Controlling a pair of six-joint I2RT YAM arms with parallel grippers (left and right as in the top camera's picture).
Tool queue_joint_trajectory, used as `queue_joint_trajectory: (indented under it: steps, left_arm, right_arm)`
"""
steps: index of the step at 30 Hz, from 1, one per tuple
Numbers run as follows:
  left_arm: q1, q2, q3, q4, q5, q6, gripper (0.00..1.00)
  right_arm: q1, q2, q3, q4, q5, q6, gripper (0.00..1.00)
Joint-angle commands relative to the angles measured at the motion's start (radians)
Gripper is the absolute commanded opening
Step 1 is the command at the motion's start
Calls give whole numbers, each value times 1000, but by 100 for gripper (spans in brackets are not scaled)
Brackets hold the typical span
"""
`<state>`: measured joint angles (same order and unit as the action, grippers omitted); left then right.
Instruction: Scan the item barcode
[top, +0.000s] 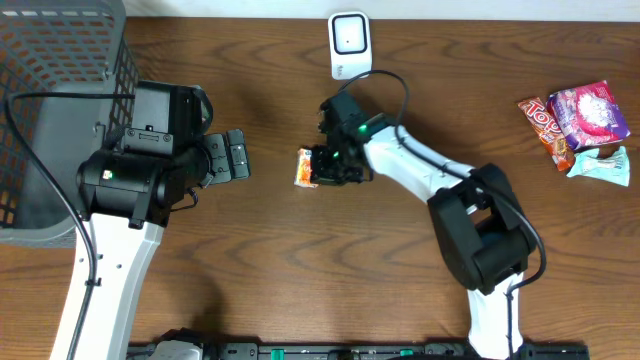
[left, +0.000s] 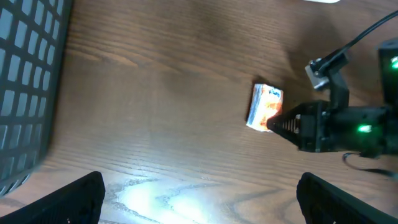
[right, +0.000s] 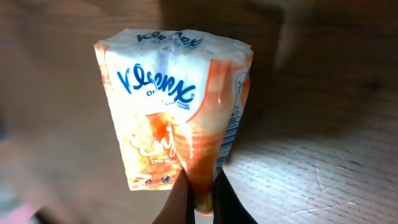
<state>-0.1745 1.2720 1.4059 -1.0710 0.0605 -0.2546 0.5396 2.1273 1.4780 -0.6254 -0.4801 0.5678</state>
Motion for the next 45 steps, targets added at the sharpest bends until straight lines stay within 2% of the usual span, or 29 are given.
queue_joint_trajectory:
  steps: [1, 5, 8, 13, 15, 28, 33, 37, 45]
  left_arm:
    - [1, 2, -2, -2, -13, 6, 98]
    - [1, 2, -2, -2, -13, 6, 98]
    - [1, 2, -2, -2, -13, 6, 98]
    - [1, 2, -2, -2, -13, 6, 98]
    - [1, 2, -2, -2, -13, 6, 98]
    - [1, 2, -2, -2, -13, 6, 98]
    - [1, 2, -2, -2, -13, 6, 98]
    - [1, 2, -2, -2, -13, 6, 98]
    - [1, 2, -2, -2, -13, 6, 98]
  right_arm:
    - [-61, 11, -9, 6, -323, -141, 1]
    - [-112, 11, -9, 3, -560, -262, 1]
    - [-135, 11, -9, -29, -719, -426, 1]
    - [-138, 11, -9, -158, -741, -645, 1]
    - [-138, 11, -9, -187, -736, -677, 1]
    - [-137, 11, -9, -198, -584, -631, 1]
    - [-137, 11, -9, -216, -324, -483, 1]
    - [-143, 11, -9, -267, -19, -335, 1]
    - [-173, 11, -5, -299, 76, -296, 4]
